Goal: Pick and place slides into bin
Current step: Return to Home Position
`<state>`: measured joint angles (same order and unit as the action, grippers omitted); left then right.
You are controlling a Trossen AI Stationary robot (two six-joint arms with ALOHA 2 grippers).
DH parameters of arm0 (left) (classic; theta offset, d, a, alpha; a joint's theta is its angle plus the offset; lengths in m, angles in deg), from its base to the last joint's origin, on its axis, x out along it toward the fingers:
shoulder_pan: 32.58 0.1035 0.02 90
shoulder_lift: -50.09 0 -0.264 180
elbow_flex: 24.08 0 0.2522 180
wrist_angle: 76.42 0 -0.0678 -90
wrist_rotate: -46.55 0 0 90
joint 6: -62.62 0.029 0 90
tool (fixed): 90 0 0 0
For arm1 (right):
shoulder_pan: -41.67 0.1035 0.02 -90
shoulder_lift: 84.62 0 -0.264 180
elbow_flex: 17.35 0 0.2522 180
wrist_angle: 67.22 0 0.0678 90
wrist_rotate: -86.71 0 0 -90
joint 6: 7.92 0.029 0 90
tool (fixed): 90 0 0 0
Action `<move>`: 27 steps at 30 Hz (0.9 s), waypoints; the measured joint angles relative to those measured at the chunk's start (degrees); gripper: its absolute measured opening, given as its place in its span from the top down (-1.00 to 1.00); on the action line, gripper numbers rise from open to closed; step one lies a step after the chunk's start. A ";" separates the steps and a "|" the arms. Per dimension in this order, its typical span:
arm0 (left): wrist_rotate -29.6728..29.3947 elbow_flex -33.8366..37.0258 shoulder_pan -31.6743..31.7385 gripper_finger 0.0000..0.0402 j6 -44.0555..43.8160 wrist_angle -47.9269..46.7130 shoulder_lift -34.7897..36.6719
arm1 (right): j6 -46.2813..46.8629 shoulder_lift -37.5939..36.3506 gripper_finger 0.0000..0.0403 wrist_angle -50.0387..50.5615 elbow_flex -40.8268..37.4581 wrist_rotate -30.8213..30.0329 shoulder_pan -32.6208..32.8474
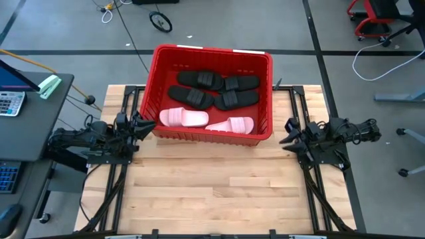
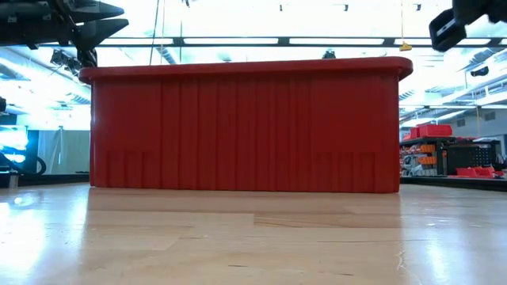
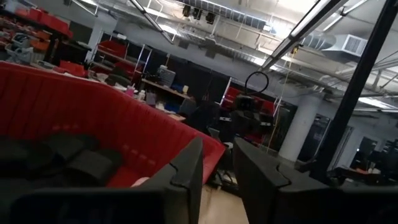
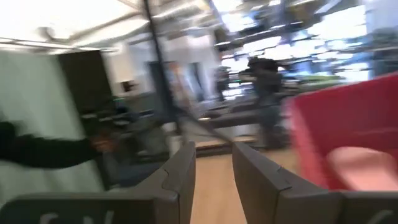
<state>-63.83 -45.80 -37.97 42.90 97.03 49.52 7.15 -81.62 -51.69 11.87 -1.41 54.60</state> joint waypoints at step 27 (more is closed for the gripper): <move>6.47 0.26 -0.02 0.52 6.87 -3.91 -0.20 | 1.52 1.49 0.44 -15.95 -13.64 -0.33 0.00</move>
<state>-57.36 -45.54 -37.99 49.77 93.12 49.32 8.67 -80.13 -67.64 -1.77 -1.74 54.60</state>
